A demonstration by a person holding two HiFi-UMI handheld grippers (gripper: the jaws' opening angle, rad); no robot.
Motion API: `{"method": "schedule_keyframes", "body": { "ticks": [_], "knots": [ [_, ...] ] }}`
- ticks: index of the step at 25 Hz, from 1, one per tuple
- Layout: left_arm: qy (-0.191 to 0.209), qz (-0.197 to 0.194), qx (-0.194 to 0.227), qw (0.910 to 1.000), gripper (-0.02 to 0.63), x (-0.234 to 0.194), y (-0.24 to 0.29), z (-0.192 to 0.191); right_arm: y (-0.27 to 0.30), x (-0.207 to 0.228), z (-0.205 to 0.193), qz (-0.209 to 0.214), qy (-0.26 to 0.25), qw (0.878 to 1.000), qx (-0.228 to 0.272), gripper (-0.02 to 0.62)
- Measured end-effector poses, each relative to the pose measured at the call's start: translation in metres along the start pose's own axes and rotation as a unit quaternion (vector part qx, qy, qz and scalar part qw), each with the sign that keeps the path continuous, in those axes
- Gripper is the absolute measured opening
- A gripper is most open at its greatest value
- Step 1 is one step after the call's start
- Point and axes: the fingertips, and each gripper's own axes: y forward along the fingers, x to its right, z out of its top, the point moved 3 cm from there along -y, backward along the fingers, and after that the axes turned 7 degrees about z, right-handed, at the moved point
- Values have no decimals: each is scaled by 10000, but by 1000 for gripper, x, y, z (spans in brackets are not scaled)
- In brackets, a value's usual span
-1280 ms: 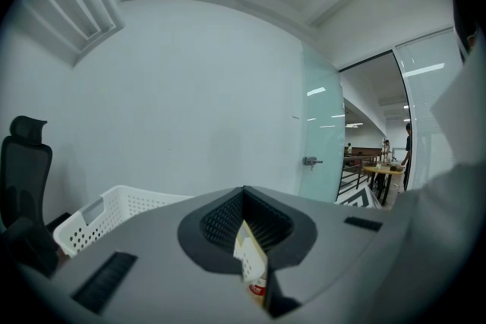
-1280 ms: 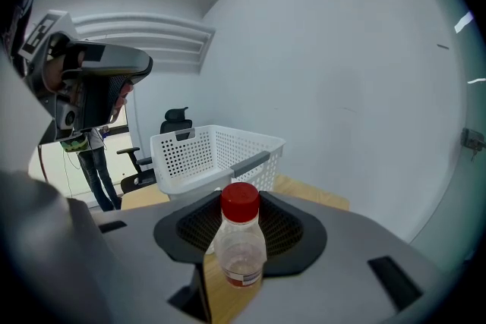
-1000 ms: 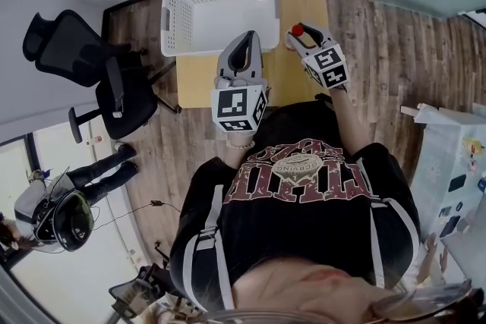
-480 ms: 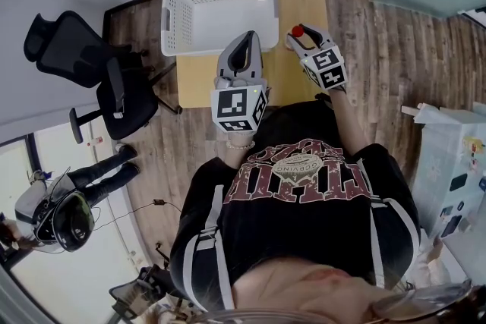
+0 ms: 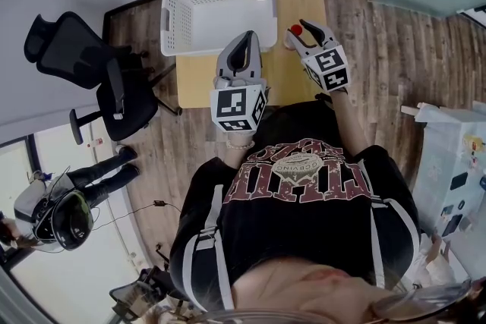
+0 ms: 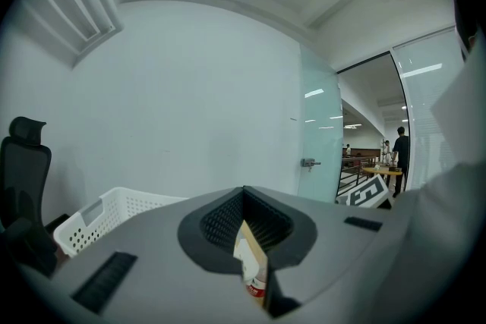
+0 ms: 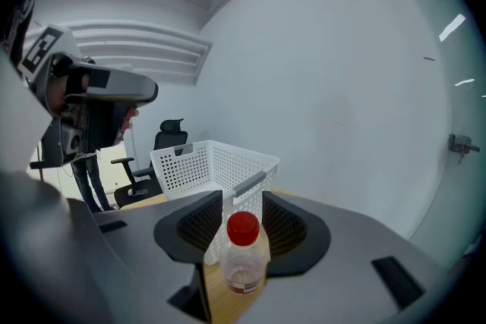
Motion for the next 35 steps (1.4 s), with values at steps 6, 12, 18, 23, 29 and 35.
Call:
{"method": "schedule_keyframes", "body": {
  "ticks": [6, 12, 18, 23, 29, 35],
  "knots": [
    [-7, -41, -5, 10000, 46, 7, -2, -1, -15, -5, 27, -4, -101, 9996, 274, 155],
    [-14, -39, -4, 10000, 46, 7, -2, 0, -24, -12, 47, 49, -167, 9988, 458, 153],
    [-2, -65, 20, 10000, 46, 10, -3, 0, -34, -15, 59, 20, -270, 9979, 583, 145],
    [-5, -74, 37, 10000, 46, 9, -4, 1, -42, -19, 72, -40, -328, 9965, 770, 102],
    [3, -130, 59, 9999, 46, 13, -4, 3, -50, -24, 87, -54, -381, 9948, 944, 65],
    [3, -169, 68, 9998, 46, 16, -2, 3, -57, -31, 99, 6, -461, 9933, 1060, 43]
  ]
}}
